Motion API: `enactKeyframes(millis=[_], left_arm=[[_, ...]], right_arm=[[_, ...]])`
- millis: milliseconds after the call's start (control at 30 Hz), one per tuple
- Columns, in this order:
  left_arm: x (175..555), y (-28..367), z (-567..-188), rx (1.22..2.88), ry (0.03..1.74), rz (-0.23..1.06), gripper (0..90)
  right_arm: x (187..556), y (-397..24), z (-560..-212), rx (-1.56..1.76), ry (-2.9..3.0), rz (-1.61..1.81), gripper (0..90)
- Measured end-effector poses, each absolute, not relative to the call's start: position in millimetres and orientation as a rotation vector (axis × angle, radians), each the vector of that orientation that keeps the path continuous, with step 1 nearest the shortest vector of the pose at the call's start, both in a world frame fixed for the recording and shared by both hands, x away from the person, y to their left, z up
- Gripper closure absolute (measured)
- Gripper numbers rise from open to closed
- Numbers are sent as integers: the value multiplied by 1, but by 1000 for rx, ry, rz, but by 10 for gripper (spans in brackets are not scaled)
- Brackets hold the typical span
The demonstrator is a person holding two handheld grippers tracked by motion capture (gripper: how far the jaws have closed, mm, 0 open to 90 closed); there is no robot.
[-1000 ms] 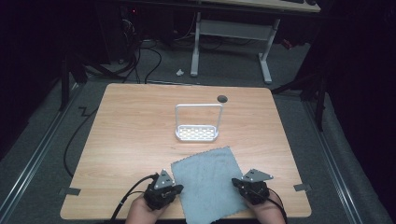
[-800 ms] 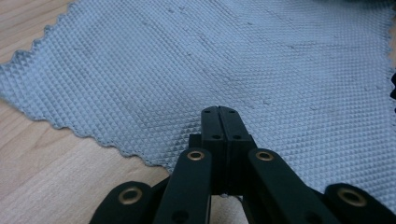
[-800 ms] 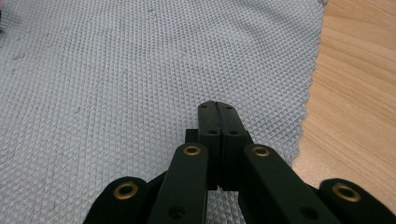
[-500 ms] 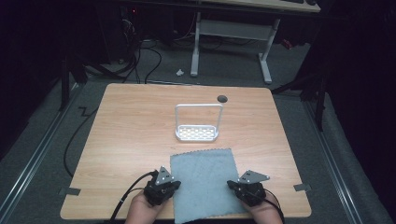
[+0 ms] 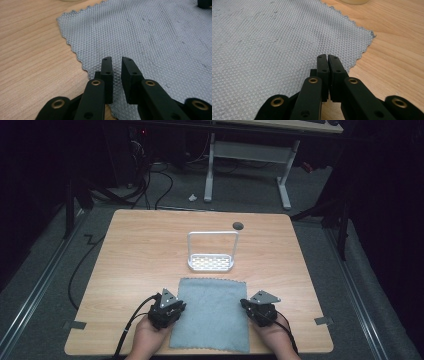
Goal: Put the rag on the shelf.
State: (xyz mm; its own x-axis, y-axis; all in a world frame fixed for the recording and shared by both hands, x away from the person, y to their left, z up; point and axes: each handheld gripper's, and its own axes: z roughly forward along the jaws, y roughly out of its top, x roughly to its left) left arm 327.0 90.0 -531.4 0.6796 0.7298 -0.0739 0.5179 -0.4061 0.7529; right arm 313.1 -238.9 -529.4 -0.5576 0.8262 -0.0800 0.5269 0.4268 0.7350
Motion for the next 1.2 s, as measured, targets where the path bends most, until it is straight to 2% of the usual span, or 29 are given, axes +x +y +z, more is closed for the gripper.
enactKeyframes(millis=[367, 500, 533, 600, 800, 833, 900, 1067, 1200], left_arm=[[314, 102, -529, 2126, 933, 275, 846], [304, 107, -527, 2146, 938, 212, 850], [300, 105, -527, 2101, 979, 174, 850], [299, 110, -523, 2182, 932, 148, 850], [301, 111, -521, 2203, 915, 82, 834], [299, 109, -522, 2146, 952, 85, 822], [304, 116, -521, 2147, 923, 152, 782], [322, 126, -521, 2005, 1021, 291, 763], [333, 123, -524, 1994, 1042, 334, 738]], right_arm=[[301, -242, -529, 1130, 2292, 967, 890], [291, -240, -529, 1084, 2327, 970, 886], [291, -240, -529, 1084, 2327, 970, 886], [286, -240, -528, 1072, 2340, 974, 885], [282, -241, -528, 1061, 2359, 981, 883], [283, -241, -528, 1062, 2360, 983, 879], [283, -242, -528, 1047, 2366, 988, 874], [284, -242, -528, 1053, 2365, 987, 873], [284, -241, -528, 1044, 2366, 987, 871]])
